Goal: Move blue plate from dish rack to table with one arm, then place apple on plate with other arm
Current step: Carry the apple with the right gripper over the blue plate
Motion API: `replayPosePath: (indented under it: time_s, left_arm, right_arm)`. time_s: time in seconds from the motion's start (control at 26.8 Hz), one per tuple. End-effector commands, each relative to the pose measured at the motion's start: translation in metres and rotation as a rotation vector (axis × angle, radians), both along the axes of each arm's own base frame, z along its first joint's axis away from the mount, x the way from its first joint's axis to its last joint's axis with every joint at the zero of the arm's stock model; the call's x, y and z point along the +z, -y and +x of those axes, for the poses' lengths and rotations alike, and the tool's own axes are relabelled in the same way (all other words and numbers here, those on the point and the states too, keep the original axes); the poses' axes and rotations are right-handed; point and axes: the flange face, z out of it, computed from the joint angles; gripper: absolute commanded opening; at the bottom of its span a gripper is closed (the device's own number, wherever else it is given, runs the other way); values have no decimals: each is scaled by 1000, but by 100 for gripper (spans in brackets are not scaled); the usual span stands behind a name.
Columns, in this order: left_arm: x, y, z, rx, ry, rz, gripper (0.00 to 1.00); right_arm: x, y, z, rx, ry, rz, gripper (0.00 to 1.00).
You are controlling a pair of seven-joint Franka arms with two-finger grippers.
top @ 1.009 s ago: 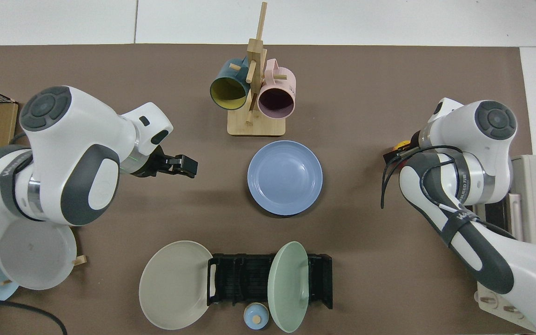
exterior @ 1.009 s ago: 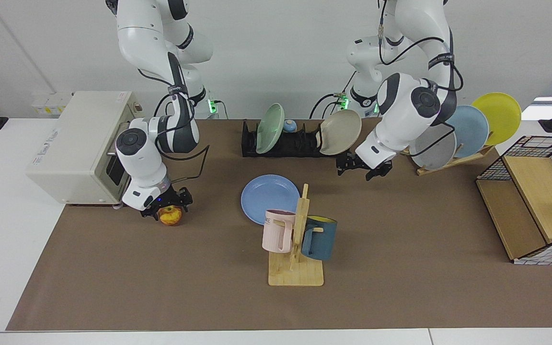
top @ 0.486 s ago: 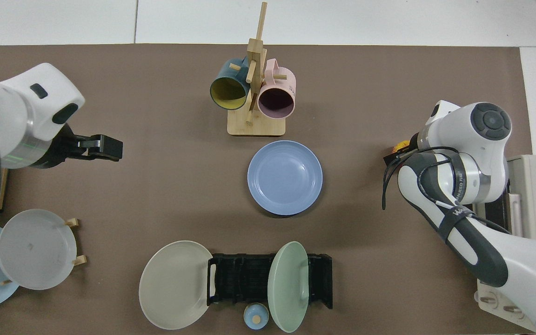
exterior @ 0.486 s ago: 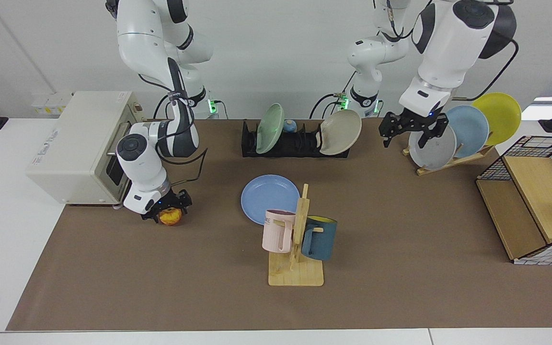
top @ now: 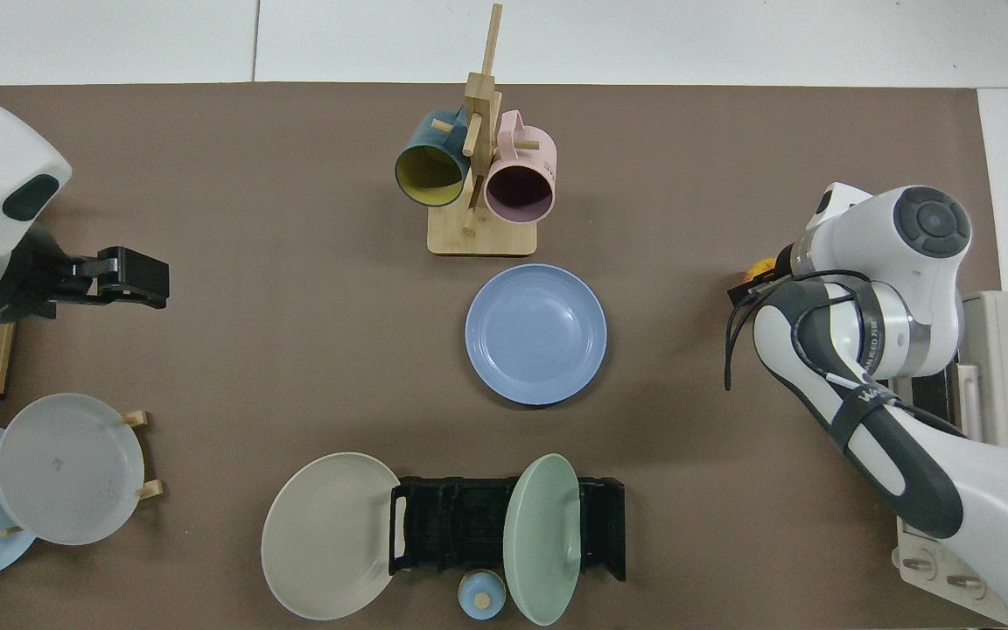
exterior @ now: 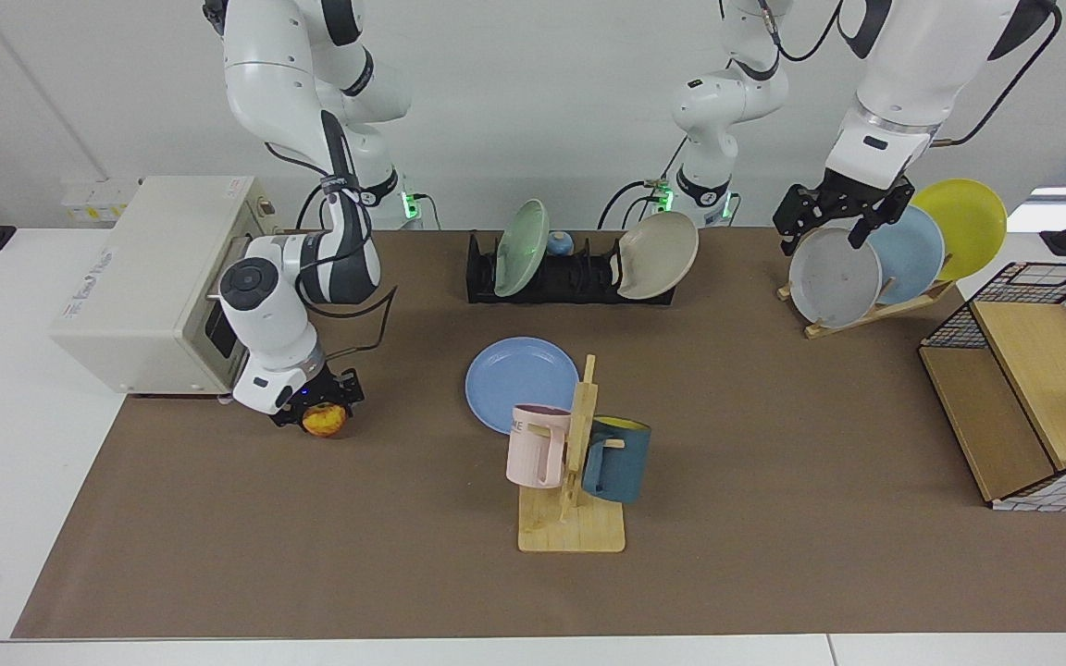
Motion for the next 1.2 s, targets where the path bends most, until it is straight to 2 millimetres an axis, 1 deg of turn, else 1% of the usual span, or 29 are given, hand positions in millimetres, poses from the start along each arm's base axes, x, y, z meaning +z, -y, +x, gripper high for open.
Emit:
replayPosePath:
  time_s: [0.0, 0.07, 0.11, 0.22, 0.3, 0.37, 0.49, 0.56, 0.64, 0.67, 0.71, 0.86, 0.93, 1.01, 1.08, 1.16]
  left_arm:
    - [2, -3, -2, 5, -14, 4, 100]
    - [2, -4, -2, 2, -14, 4, 100]
    - [2, -6, -2, 3, -14, 4, 100]
    - [1, -23, 0, 0, -21, 3, 100]
    - [0, -32, -1, -33, -39, -4, 100]
    - [0, -39, -1, -57, -41, -10, 100]
    - [-1, -59, -1, -59, -51, -22, 100]
    - [-1, -65, -1, -71, -60, -34, 100]
    - [-2, -72, -1, -84, -65, -37, 100]
    - [-1, -71, -2, -96, -67, -35, 100]
    - [-1, -77, -2, -88, -67, -33, 100]
    - [-1, -92, -3, -65, -68, -34, 100]
    - [-1, -93, -4, -79, -65, -33, 100]
    - [2, -90, -6, -105, -58, -31, 100]
    - [-2, -83, -7, -122, -59, -30, 100]
    - [-2, -80, -8, -129, -53, -35, 100]
  right_arm:
    - [44, -5, 3, -8, 4, 16, 0]
    - [63, -16, -1, -27, 16, 18, 0]
    - [70, -26, -4, -30, 10, 19, 0]
    - [97, -54, -17, -73, -5, 21, 0]
    - [109, -77, -25, -101, -16, 20, 0]
    - [113, -100, -33, -122, -30, 18, 0]
    - [116, -131, -42, -161, -28, 21, 0]
    - [118, -160, -51, -173, -26, 22, 0]
    - [118, -183, -58, -200, -21, 26, 0]
    - [116, -197, -62, -221, -19, 29, 0]
    - [114, -208, -66, -234, -18, 33, 0]
    - [100, -253, -78, -262, 8, 52, 0]
    - [91, -270, -83, -277, 8, 54, 0]
    - [84, -285, -86, -290, 17, 61, 0]
    - [75, -296, -86, -301, 31, 73, 0]
    - [60, -309, -88, -307, 39, 81, 0]
